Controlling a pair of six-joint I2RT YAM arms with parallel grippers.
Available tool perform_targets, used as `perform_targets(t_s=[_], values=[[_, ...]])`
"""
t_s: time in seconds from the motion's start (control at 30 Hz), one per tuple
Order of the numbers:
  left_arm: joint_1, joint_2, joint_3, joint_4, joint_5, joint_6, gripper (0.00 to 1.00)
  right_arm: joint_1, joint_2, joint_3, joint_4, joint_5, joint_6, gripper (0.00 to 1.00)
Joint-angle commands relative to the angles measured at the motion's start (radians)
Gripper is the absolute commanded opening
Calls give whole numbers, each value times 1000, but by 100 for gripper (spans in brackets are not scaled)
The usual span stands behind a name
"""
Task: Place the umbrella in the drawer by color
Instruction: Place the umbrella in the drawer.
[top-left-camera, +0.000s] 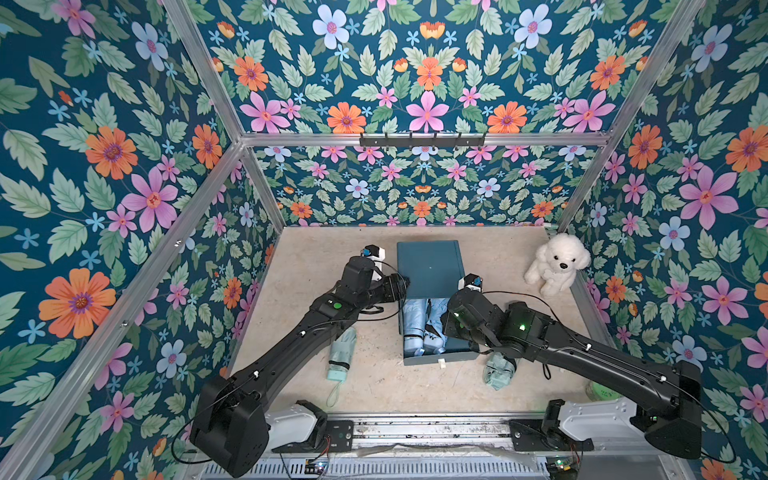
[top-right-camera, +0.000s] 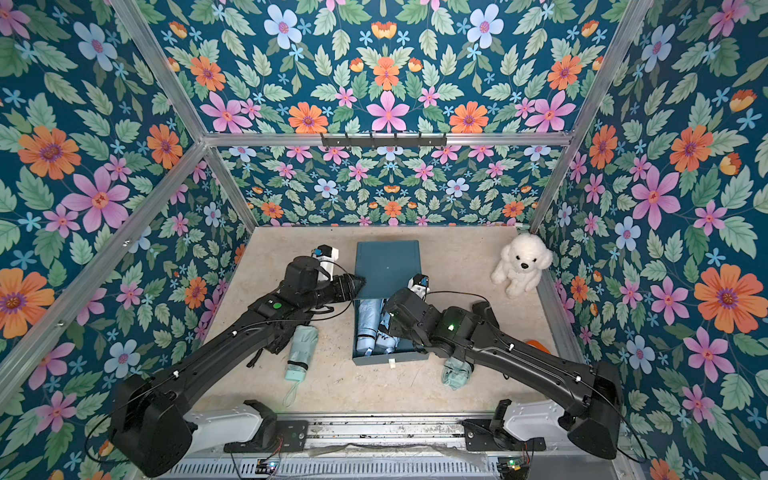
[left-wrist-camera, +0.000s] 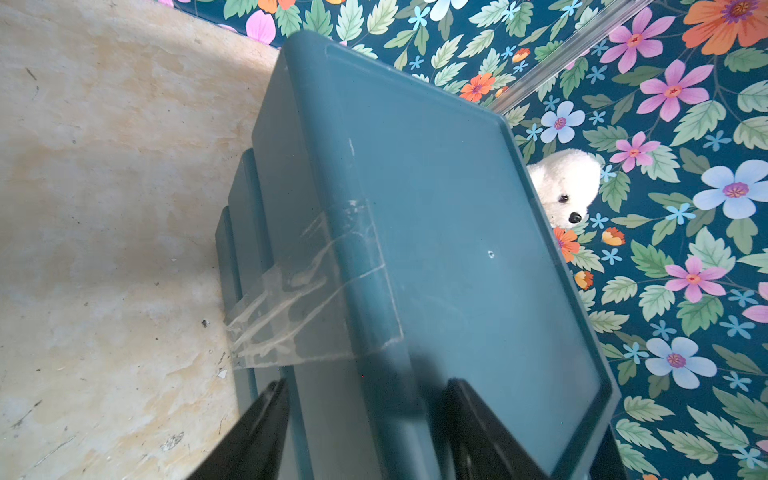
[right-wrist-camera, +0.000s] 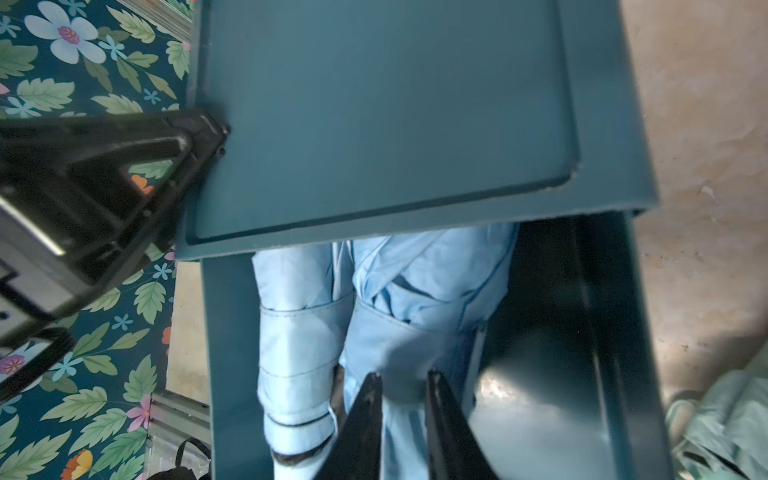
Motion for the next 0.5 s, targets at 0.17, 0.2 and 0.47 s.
perform_targets(t_s=[0.17, 0.2, 0.47], values=[[3, 4, 32, -34, 23, -39, 63, 244, -181, -14, 1, 276, -67, 57], [4, 2, 35, -25, 28, -45, 64, 277, -202, -34, -6, 297, -57, 58], [3, 9, 34, 17, 44, -67, 66, 621, -311, -246, 16, 403, 77, 65]])
